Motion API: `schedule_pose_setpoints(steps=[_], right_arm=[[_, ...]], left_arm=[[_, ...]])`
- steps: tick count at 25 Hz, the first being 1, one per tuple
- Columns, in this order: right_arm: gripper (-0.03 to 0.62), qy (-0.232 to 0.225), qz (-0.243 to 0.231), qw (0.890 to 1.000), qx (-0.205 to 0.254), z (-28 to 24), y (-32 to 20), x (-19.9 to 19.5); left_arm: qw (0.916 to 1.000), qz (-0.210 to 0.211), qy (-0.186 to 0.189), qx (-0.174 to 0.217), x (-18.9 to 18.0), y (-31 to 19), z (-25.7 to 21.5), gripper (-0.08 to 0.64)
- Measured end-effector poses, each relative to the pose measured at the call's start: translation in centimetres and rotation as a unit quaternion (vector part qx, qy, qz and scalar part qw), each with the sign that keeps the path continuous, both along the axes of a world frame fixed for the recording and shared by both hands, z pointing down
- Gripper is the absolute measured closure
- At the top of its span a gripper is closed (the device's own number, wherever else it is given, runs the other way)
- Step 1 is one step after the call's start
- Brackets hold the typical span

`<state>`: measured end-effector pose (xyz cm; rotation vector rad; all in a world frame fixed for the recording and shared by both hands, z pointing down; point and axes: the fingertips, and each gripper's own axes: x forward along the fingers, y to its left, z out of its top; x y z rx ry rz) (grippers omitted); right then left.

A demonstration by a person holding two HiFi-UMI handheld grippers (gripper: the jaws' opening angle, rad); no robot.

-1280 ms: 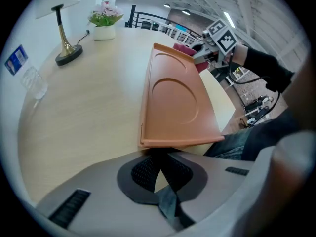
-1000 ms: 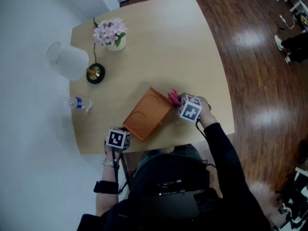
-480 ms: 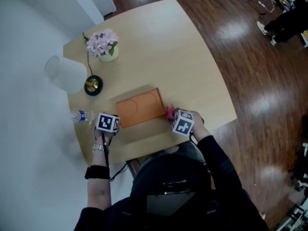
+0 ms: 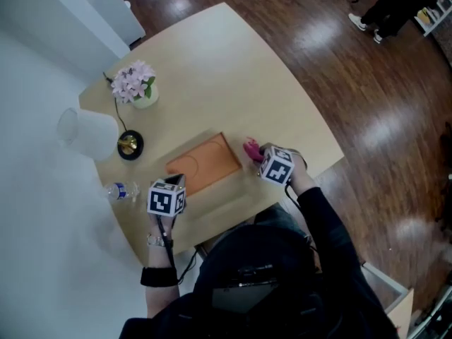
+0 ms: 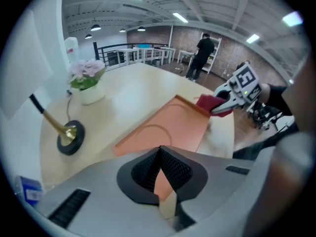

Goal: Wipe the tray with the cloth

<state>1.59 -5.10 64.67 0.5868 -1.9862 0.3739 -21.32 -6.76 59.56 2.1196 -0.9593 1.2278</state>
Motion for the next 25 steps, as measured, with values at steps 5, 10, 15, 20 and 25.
schedule_pose_setpoints(steps=[5,10,15,20,25], right_arm=[[0.528,-0.001,-0.048,0.999,0.012,0.0,-4.1,-1.2],[0.528,-0.011,-0.094,0.995,0.019,0.0,-8.8,-2.5],[0.528,-0.031,-0.158,0.987,0.010,1.1,-10.6,-5.2],[0.529,-0.025,-0.197,0.980,0.028,0.9,-10.3,-5.4],[0.529,-0.006,-0.240,0.970,0.029,1.0,-7.2,-5.2]], left_arm=[[0.9982,0.046,0.010,-0.038,7.5,-1.9,1.8,0.557],[0.9960,0.045,-0.020,-0.075,8.9,-2.2,3.3,0.557],[0.9936,0.043,-0.045,-0.094,9.1,-1.8,3.4,0.555],[0.9921,0.038,-0.048,-0.110,9.1,-2.0,3.6,0.555],[0.9914,0.039,-0.051,-0.114,8.9,-2.0,3.7,0.555]])
